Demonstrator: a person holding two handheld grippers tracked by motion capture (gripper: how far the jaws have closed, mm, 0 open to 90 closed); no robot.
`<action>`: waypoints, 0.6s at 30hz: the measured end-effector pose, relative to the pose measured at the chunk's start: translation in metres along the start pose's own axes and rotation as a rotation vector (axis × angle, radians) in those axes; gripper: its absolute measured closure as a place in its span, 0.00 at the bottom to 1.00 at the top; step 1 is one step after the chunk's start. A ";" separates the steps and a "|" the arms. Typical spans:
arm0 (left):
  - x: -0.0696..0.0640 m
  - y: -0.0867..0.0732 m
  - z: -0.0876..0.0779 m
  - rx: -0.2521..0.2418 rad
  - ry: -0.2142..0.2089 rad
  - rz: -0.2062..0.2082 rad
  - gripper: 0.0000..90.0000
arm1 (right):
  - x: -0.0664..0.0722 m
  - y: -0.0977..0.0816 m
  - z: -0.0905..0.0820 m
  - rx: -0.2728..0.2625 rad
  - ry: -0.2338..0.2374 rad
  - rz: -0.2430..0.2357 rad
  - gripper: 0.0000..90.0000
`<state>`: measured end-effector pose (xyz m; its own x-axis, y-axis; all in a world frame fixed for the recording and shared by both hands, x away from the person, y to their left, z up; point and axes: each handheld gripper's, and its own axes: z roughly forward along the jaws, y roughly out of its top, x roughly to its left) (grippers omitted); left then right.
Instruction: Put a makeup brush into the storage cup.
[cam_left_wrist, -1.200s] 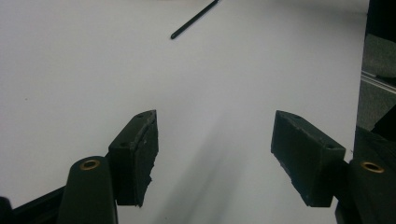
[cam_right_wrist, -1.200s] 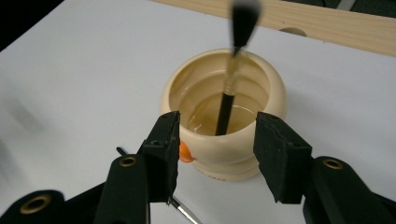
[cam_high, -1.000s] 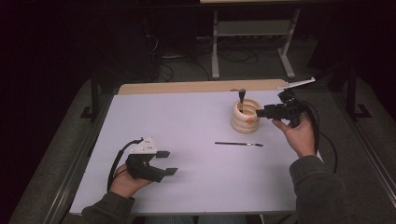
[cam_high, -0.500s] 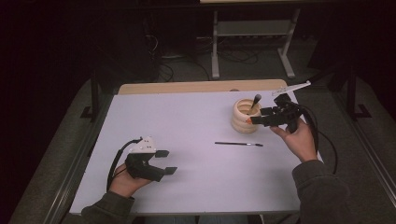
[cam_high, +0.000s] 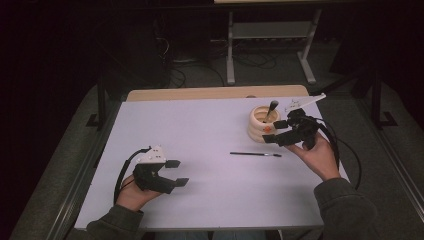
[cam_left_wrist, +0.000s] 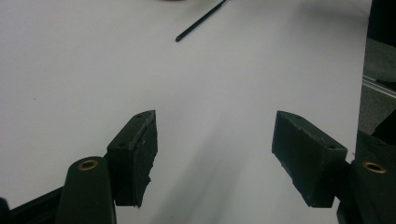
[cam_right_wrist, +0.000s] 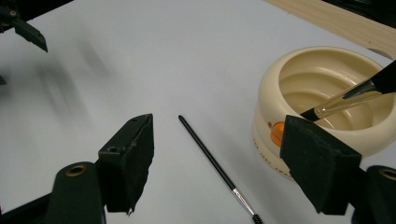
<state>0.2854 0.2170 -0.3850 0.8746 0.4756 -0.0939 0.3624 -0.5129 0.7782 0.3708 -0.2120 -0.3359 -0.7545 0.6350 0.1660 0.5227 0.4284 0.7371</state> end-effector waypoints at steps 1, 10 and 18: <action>0.000 0.000 0.000 0.000 0.000 0.001 0.34 | 0.000 -0.001 0.000 0.003 -0.001 0.006 0.28; 0.000 0.000 0.001 0.002 -0.004 0.005 0.34 | -0.001 -0.012 0.006 0.027 0.005 0.006 0.28; -0.001 0.000 -0.001 -0.006 -0.001 -0.002 0.34 | 0.001 -0.016 0.006 0.038 0.011 -0.019 0.28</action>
<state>0.2842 0.2173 -0.3840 0.8744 0.4758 -0.0957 0.3620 -0.5080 0.7816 0.3635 -0.2144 -0.3512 -0.7684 0.6198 0.1593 0.5229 0.4647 0.7146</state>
